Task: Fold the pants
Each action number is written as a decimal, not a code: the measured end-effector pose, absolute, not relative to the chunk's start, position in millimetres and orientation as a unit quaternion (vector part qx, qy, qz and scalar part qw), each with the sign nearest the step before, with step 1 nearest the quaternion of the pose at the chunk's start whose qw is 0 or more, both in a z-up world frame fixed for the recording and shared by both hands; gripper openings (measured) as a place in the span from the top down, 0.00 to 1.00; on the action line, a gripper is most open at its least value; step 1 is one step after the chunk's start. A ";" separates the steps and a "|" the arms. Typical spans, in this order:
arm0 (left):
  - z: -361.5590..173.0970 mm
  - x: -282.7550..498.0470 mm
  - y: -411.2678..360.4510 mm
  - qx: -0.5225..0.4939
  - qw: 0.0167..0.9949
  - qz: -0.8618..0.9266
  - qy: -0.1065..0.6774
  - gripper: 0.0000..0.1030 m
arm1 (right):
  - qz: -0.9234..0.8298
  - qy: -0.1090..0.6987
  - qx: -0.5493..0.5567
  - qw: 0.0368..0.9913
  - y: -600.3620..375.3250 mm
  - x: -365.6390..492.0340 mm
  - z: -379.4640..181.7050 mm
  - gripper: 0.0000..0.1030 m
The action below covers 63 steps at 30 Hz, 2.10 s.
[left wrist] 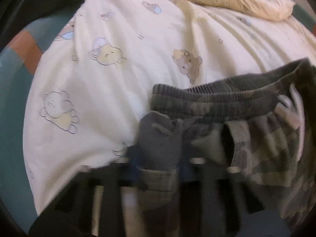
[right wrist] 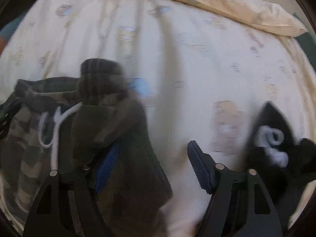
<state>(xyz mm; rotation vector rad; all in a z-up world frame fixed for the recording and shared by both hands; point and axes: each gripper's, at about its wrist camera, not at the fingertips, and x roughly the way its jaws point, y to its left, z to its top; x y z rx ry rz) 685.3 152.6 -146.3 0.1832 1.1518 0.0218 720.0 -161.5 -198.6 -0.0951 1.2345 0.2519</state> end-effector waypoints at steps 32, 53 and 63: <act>-63.4 559.0 146.7 0.008 0.869 0.005 0.494 0.07 | 0.092 0.531 -0.032 0.842 -218.9 614.9 -120.9 0.22; -131.1 176.1 101.0 0.008 0.746 -0.004 0.666 0.07 | 0.038 0.679 0.165 0.714 -332.4 188.9 -266.5 0.98; -98.0 87.9 105.6 -0.046 0.756 0.093 0.647 0.07 | 0.019 0.673 0.107 0.731 -365.7 182.8 -260.4 0.97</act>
